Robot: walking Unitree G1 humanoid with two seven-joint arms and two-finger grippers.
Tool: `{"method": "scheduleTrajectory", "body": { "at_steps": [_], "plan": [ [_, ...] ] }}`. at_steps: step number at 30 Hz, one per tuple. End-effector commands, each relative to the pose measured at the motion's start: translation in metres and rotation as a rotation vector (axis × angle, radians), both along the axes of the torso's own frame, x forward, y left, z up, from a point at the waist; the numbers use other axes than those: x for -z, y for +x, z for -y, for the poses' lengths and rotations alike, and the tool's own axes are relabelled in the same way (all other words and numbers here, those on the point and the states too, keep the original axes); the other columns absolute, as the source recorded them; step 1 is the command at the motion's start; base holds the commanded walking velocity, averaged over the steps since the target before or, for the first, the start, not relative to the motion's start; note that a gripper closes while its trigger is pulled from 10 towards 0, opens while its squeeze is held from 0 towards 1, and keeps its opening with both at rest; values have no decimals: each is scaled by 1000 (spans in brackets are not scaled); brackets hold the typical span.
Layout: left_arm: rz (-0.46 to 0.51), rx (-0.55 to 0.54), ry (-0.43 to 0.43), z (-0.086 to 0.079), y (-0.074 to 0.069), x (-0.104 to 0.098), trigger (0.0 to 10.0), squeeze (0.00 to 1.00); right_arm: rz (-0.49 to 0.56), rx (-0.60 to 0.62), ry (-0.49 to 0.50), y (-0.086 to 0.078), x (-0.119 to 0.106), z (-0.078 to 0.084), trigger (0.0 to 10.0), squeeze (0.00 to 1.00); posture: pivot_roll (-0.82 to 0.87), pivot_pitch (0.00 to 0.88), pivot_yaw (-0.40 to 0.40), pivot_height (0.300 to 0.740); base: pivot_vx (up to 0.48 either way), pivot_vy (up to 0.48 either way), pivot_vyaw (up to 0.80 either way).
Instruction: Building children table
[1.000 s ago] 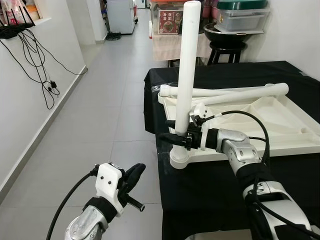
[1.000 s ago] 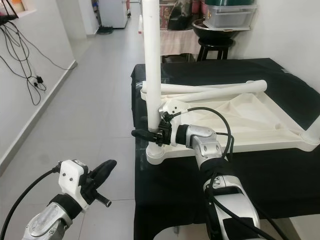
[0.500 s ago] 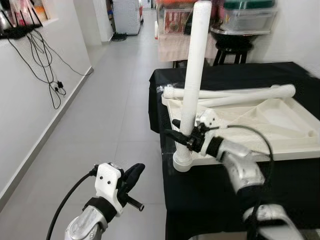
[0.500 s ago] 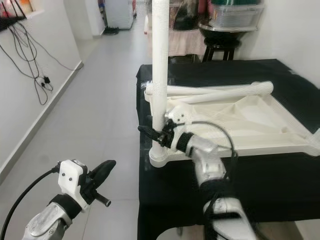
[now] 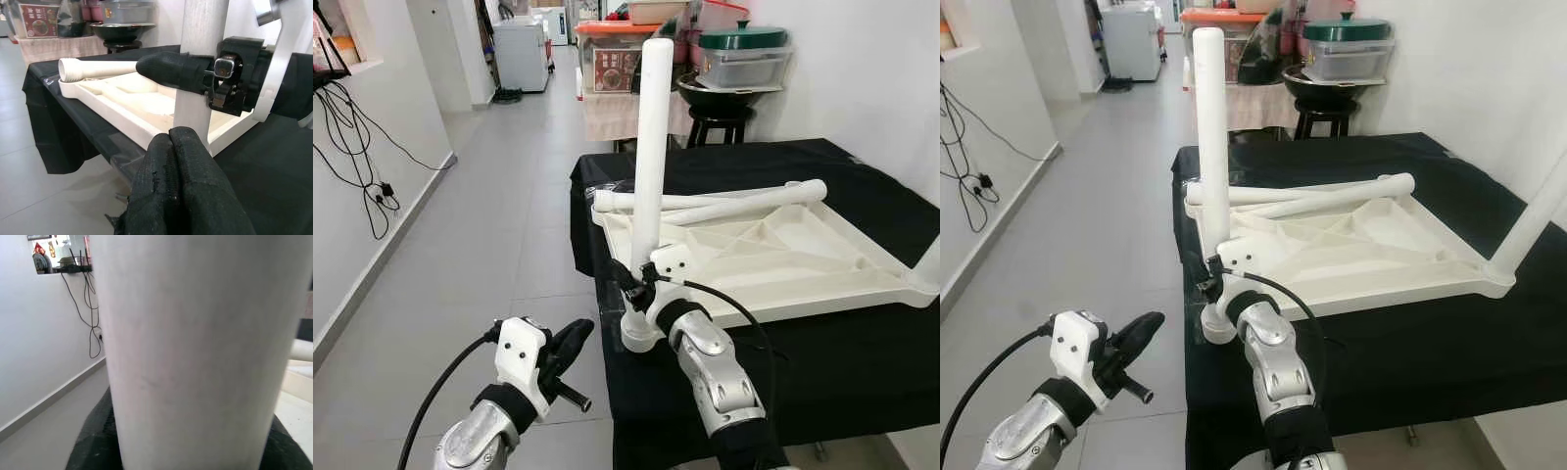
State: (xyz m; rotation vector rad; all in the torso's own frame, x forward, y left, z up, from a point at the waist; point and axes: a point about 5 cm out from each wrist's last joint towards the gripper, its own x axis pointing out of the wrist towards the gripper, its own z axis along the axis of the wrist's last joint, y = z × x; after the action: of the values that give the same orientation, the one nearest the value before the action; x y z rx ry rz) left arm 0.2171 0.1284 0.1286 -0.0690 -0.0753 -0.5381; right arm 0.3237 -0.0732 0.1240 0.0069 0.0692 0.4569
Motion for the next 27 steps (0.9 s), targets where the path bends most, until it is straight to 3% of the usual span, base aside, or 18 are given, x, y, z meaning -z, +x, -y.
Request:
{"method": "scheduleTrajectory", "body": {
  "at_steps": [1,8,9,16,21,22,23,27],
  "plan": [
    [-9,-10,9,-1,2,2,10000,0,-143,-59,15,-4,20,7,10000,1000,17,0,15,740,0,0,0],
    [-8,-8,9,0,3,2,10000,0,-4,-307,42,18,-18,19,10000,1000,23,0,9,740,0,0,0],
    [-7,-8,9,1,4,2,10000,0,15,-386,25,25,-27,25,10000,0,26,0,3,740,0,0,0],
    [-2,-9,8,3,4,2,10000,0,-15,-654,-78,37,-41,40,10000,0,48,0,-11,740,0,0,0],
    [-2,-13,7,3,4,2,10000,0,-65,-709,-68,39,-40,44,10000,0,55,0,-14,740,0,0,0],
    [-2,-15,6,3,3,2,10000,0,-84,-703,-52,42,-41,45,2078,0,61,0,-16,740,0,0,0],
    [-2,-16,5,3,3,2,10000,0,-99,-705,-31,44,-41,46,0,0,65,0,-15,740,0,0,0],
    [-5,-12,5,3,1,3,10000,0,-116,-719,4,44,-41,49,0,0,63,0,-13,740,0,0,0]
  ]
}}
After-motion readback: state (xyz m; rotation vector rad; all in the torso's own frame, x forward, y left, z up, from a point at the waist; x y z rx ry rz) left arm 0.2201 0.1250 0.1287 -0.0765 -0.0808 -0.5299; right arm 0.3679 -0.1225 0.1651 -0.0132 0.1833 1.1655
